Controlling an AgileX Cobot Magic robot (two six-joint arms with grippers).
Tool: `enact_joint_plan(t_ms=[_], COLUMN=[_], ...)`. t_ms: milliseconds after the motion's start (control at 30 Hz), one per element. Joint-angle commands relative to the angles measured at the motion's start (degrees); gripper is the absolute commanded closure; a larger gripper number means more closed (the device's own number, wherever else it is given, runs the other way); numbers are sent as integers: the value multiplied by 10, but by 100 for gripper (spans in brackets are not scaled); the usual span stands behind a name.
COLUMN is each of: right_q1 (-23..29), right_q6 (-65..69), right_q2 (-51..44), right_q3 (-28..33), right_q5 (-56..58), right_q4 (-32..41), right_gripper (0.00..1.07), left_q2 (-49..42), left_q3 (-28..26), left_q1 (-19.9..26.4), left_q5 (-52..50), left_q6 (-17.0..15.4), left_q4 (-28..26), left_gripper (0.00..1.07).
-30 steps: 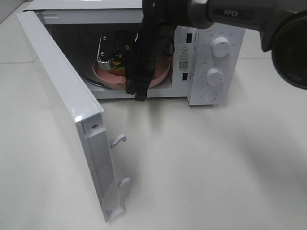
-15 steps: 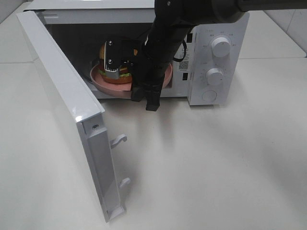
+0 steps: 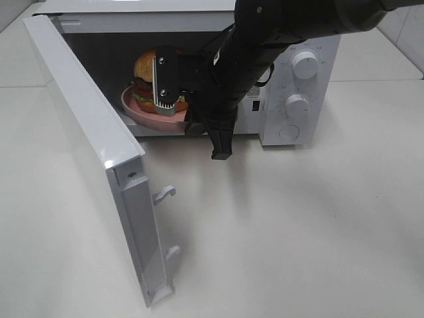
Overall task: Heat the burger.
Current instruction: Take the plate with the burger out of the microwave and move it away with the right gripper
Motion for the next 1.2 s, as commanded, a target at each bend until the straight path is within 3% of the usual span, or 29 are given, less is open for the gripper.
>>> enact_joint_plan(t_ms=[33,333,1200], right_q1=[-9,5,11], right_q6=[9,-2,-8], right_q2=[-34,-50,-205], right_q3=[13,29,199], right_q5=[-48,-52,-108], right_q4=[-42,-52,-80], right_gripper=[107,107,106], left_q2=[-2,-2,-2], left_q3=[1,1,1], left_q1=[1,1,1], left_q5=[-1,-1,-1], left_q6=[-1,-1,-1], left_q4=[-1,-1,-1], left_gripper=[4,4,4])
